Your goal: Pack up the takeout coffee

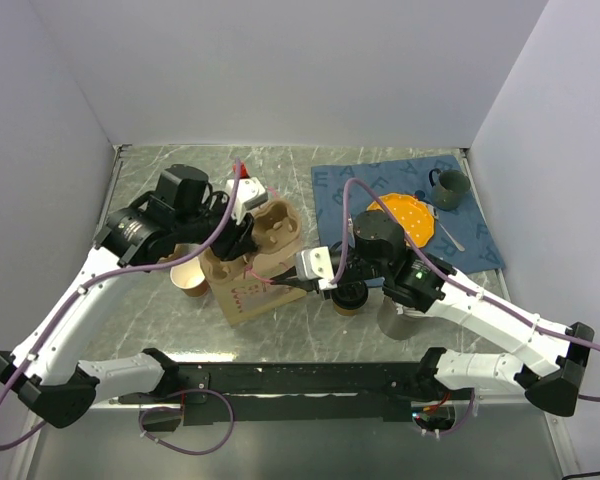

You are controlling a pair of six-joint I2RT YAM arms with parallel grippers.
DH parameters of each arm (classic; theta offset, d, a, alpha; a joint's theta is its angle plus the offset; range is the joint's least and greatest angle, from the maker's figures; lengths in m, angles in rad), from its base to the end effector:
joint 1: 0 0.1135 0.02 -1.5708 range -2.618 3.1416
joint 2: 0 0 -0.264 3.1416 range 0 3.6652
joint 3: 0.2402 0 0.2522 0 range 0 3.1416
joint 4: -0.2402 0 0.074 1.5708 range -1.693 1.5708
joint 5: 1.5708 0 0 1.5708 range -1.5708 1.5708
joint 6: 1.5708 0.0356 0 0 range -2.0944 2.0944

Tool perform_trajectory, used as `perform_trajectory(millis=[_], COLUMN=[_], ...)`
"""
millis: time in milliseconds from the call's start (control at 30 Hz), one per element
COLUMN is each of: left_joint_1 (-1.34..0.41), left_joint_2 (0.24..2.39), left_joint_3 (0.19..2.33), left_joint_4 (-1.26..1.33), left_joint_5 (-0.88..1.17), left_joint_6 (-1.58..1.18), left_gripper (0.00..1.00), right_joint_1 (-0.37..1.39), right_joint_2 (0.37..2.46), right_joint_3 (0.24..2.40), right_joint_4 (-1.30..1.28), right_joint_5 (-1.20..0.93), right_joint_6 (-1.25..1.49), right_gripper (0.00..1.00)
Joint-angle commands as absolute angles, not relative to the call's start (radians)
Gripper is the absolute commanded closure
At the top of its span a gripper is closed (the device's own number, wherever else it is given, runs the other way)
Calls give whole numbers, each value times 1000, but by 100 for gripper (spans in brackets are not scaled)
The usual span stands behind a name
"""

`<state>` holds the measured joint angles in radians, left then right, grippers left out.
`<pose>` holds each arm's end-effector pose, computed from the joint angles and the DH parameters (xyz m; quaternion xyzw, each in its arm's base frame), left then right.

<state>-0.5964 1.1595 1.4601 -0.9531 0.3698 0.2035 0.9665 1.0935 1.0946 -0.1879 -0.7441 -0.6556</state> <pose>0.1713 -0.1319 0.4202 0.4181 0.7799 -0.2467 0.3951 0.1177 0.2129 0.3897 -0.6798 0.3259 0.3686 0.5439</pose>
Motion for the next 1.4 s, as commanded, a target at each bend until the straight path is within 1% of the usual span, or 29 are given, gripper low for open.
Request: perform_trajectory(millis=[0, 133, 567, 933, 1100, 1367], left_joint_1=[-618, -637, -650, -650, -650, -650], left_joint_2=[1189, 1201, 1221, 1253, 1238, 1223], left_joint_3=[1479, 1496, 1534, 1634, 1598, 1549], left_joint_4=[-989, -1017, -1046, -1140, -1141, -1137], left_joint_5=[307, 249, 175, 100, 109, 68], left_joint_6=[232, 236, 239, 226, 207, 189], left_gripper=[76, 77, 78, 77, 78, 78], right_joint_1=[973, 973, 973, 974, 973, 974], right_joint_2=[1066, 1062, 1057, 1039, 1035, 1049], right_joint_3=[1072, 1069, 1054, 1028, 1019, 1046], right_joint_4=[-172, -167, -155, -146, -132, -129], right_joint_5=[-727, -718, -699, -667, -667, -657], right_joint_6=[-650, -646, -627, -588, -571, -560], right_gripper=[100, 100, 100, 100, 100, 100])
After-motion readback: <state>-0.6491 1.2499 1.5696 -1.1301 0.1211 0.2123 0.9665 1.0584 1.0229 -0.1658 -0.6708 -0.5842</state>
